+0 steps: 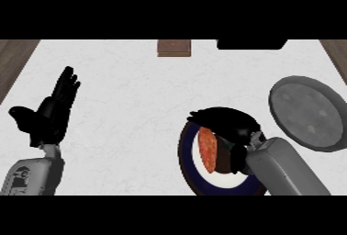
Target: Pick the sweet potato from the plate and place it in the pan
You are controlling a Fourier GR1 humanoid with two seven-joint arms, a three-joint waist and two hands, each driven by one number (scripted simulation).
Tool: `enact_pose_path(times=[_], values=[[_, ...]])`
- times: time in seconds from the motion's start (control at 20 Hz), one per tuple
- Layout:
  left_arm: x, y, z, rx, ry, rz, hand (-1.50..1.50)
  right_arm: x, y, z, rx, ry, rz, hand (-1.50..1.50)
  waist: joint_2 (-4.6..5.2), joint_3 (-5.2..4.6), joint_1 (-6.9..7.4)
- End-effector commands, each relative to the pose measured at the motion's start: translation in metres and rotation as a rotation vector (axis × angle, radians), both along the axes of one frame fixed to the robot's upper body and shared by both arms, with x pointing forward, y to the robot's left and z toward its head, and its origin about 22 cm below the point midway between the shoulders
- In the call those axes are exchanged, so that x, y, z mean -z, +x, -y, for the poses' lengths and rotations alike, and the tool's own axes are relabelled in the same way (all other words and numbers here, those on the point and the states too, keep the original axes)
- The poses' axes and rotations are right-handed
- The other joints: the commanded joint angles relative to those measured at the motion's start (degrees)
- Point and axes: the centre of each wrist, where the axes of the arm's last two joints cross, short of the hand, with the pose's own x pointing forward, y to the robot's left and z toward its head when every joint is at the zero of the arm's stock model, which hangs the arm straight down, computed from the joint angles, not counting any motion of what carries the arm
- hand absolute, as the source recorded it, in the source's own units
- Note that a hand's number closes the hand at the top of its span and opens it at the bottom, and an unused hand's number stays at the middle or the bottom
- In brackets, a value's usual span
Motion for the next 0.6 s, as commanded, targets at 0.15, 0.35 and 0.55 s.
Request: enact_pose_path(times=[0.15,0.35,0.55], values=[[-0.001,-0.002,-0.018,0.009,0.0,0.005,0.0,0.017,0.014,-0.022,-0.014,-0.047,-0.007,-1.5,0.08,0.0,0.31],[0.002,0.005,0.004,0.026,-0.001,-0.002,0.0,0.035,0.013,-0.013,-0.008,-0.098,0.009,-1.5,0.06,0.01,0.2],[0.01,-0.007,0.008,-0.002,-0.007,-0.003,0.0,0.028,0.001,-0.028,-0.011,-0.105,-0.03,-1.5,-0.06,0.0,0.03]])
